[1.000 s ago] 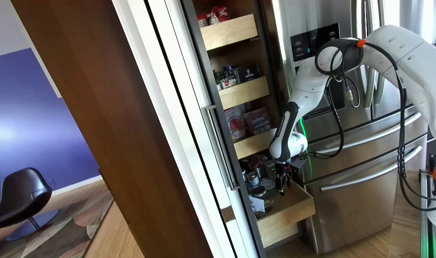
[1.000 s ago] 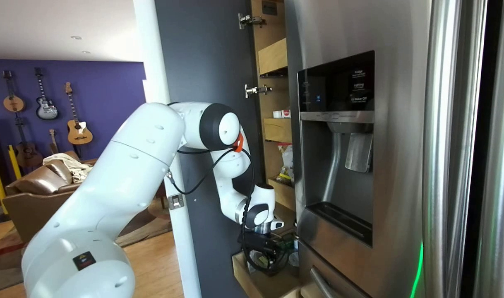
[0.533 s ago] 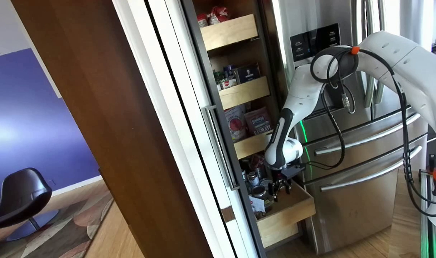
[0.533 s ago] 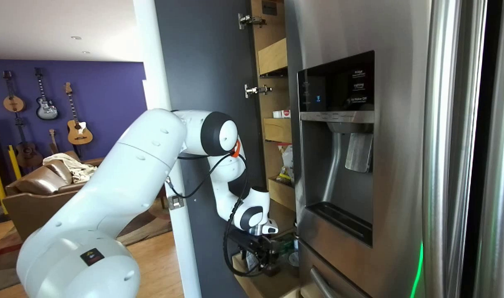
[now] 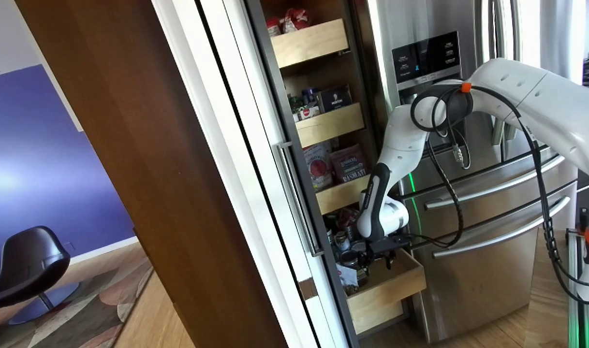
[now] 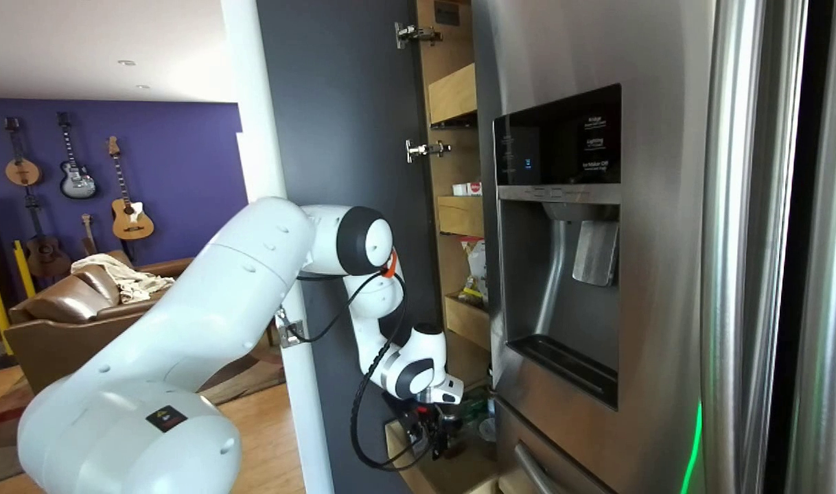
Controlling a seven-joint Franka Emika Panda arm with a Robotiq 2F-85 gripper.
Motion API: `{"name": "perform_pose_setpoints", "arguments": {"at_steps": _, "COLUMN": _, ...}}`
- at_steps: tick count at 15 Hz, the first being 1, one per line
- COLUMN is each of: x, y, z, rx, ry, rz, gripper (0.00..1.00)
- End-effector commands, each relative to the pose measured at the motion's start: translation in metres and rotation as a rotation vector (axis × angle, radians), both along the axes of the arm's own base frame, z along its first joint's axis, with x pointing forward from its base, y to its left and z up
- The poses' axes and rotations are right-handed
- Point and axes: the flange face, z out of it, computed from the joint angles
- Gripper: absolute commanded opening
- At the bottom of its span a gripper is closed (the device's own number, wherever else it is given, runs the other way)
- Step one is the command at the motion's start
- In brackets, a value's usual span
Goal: Pull out the second drawer from the bottom
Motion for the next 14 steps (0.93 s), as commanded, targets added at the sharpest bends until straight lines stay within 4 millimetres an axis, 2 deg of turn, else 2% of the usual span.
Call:
{"name": "perform_pose_setpoints", "arguments": {"at_steps": 1, "x": 0.005, "y": 0.001, "z": -0.024, "rx": -0.031, "ry": 0.006, "rz": -0.015, "gripper": 1.00}}
{"name": "perform_pose_setpoints", "arguments": {"at_steps": 8, "x": 0.001, "y": 0.022, "z": -0.052, "rx": -0.011, "ry": 0.085, "rz": 0.060, "gripper": 1.00}}
{"name": "perform_pose_setpoints", "arguments": {"at_steps": 14, "x": -0.004, "y": 0.034, "z": -0.054, "rx": 0.093, "ry": 0.222, "rz": 0.084, "gripper": 1.00}}
